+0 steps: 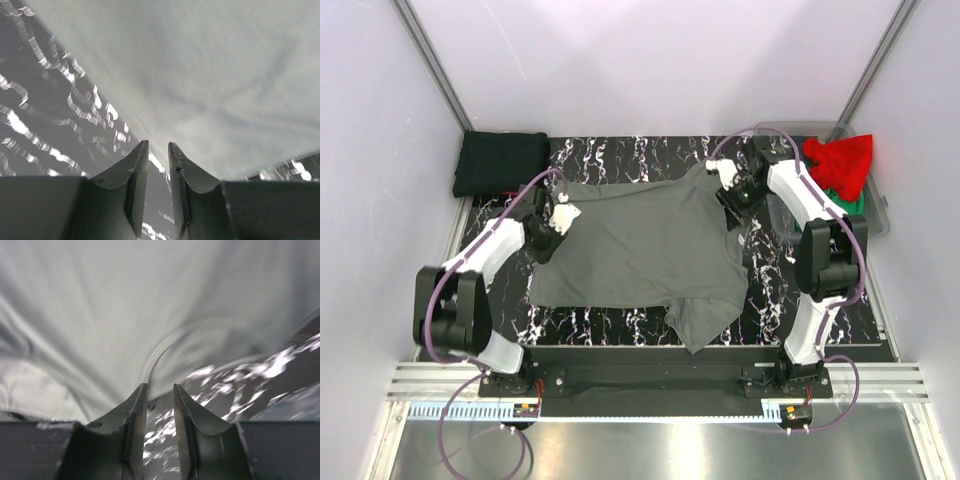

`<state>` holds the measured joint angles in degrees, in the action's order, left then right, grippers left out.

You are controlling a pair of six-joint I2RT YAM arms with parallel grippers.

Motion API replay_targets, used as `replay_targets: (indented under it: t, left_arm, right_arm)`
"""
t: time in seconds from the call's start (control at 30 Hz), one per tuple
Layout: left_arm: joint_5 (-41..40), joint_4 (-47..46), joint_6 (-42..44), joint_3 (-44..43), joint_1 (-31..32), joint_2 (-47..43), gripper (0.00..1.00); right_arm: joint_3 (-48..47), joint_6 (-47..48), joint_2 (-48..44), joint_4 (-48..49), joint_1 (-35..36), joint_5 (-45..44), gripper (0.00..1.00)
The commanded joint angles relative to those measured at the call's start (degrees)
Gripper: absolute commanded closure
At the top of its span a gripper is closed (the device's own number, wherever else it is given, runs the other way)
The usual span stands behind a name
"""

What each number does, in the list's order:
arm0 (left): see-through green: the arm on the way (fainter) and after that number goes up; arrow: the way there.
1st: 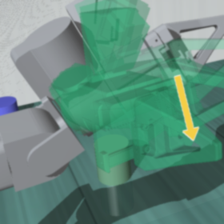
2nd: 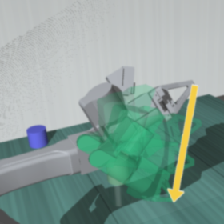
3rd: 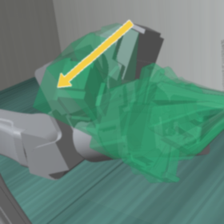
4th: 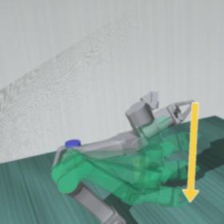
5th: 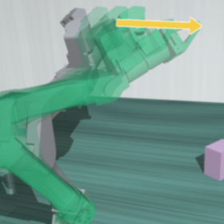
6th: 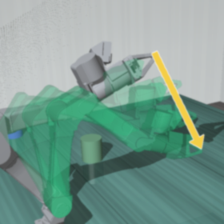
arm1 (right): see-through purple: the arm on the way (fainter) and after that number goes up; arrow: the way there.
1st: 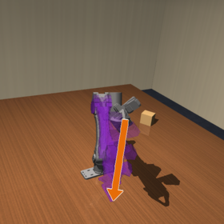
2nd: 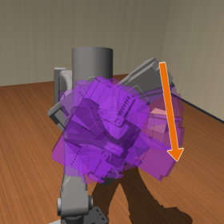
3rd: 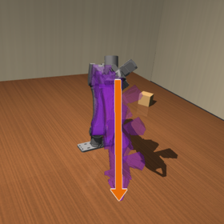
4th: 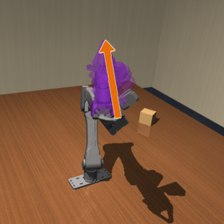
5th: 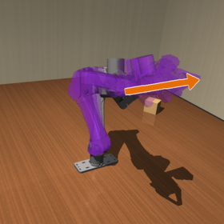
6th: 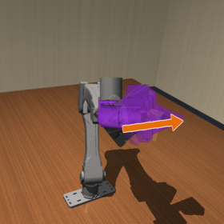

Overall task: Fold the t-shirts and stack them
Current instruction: Flatten the tshirt out

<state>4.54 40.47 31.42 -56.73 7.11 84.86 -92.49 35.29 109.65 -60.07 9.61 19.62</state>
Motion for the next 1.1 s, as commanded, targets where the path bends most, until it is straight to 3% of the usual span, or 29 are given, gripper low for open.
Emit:
replay_targets:
  t: [0.0,0.13,0.37,0.7,0.83,0.97,1.07]
  left_arm:
    - [0.56,-1.27,-1.27,-2.41,0.0,5.92,0.73]
    - [0.65,-1.53,-1.89,-2.77,0.0,10.06,0.74]
    - [-0.31,-1.01,-1.19,0.03,0.0,9.63,0.74]
    - [-2.51,1.54,1.98,8.55,0.0,4.45,0.75]
    - [-2.08,2.77,1.72,9.8,0.0,2.33,0.75]
    - [1.44,3.48,0.66,3.4,0.27,0.83,0.71]
    - [0.74,3.91,-0.48,-9.85,1.06,5.21,0.62]
  right_arm:
    - [-5.84,-1.54,6.27,0.48,0.24,1.39,0.66]
    - [-8.58,-2.68,12.07,2.68,0.24,1.83,0.66]
    - [-10.79,-6.02,17.18,3.3,0.24,1.48,0.66]
    - [6.25,-3.82,8.22,1.63,0.24,-0.37,0.66]
    - [8.99,-3.82,6.55,1.19,0.24,0.24,0.66]
    - [4.97,-3.56,7.15,1.72,0.24,0.33,0.67]
    - [-4.52,-2.86,9.52,1.28,0.24,-0.1,0.66]
